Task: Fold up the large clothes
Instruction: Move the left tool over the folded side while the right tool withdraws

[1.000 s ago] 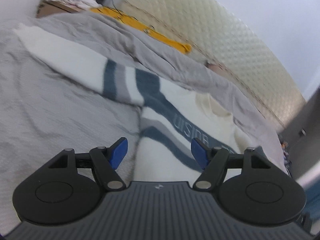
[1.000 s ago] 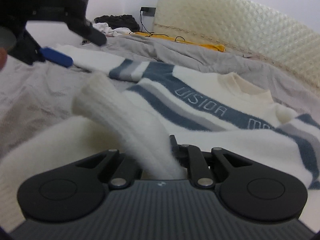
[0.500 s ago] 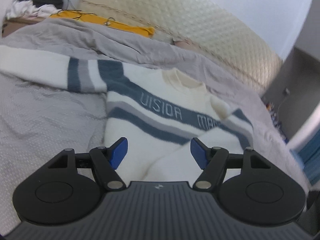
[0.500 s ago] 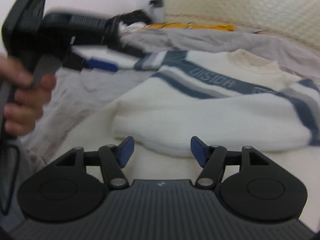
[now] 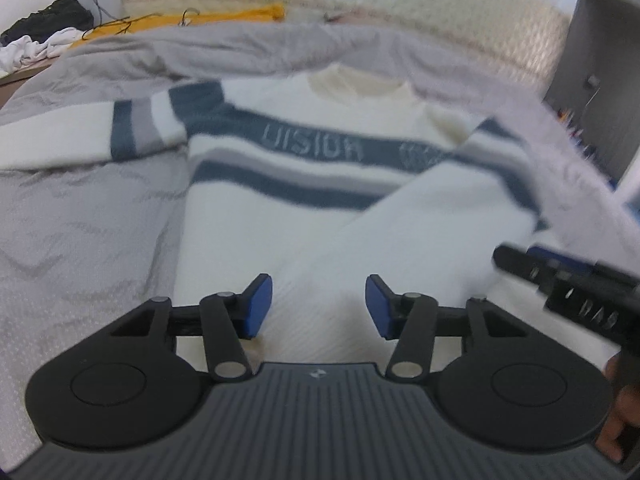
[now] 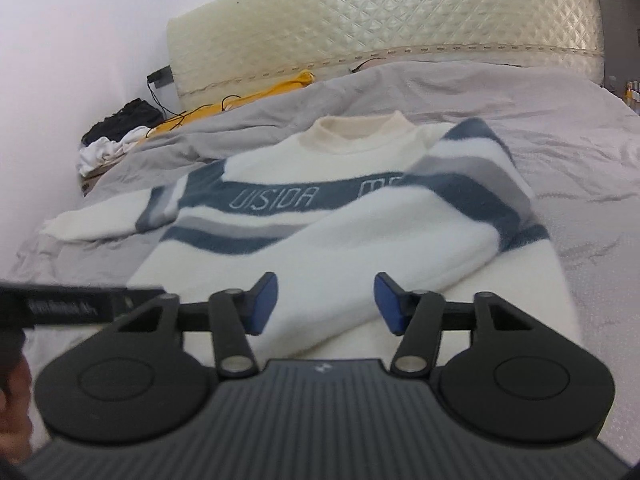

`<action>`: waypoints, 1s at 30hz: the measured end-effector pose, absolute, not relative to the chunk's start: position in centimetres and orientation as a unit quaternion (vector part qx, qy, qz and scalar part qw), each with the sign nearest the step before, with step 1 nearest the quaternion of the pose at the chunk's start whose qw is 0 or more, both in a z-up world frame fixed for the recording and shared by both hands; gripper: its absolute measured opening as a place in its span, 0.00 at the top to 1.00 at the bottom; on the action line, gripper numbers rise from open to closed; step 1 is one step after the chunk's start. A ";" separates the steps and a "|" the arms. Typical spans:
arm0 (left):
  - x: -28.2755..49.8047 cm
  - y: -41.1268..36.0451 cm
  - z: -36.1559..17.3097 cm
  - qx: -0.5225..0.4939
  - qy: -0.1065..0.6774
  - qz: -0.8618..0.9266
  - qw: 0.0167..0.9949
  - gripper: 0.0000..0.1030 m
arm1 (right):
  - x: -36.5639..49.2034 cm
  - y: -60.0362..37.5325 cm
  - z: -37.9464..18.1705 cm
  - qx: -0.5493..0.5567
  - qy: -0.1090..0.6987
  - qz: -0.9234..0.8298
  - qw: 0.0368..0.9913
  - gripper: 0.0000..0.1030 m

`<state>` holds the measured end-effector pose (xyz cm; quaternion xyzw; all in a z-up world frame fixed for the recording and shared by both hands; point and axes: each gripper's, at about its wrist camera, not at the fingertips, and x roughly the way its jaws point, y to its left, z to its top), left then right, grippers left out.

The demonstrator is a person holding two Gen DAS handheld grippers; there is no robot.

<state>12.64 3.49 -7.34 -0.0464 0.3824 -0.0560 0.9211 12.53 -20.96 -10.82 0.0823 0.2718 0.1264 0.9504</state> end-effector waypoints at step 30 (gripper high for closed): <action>20.0 16.0 -4.2 -0.223 0.376 0.043 0.899 0.28 | 15.7 -20.6 -14.6 0.073 0.327 0.164 0.928 0.55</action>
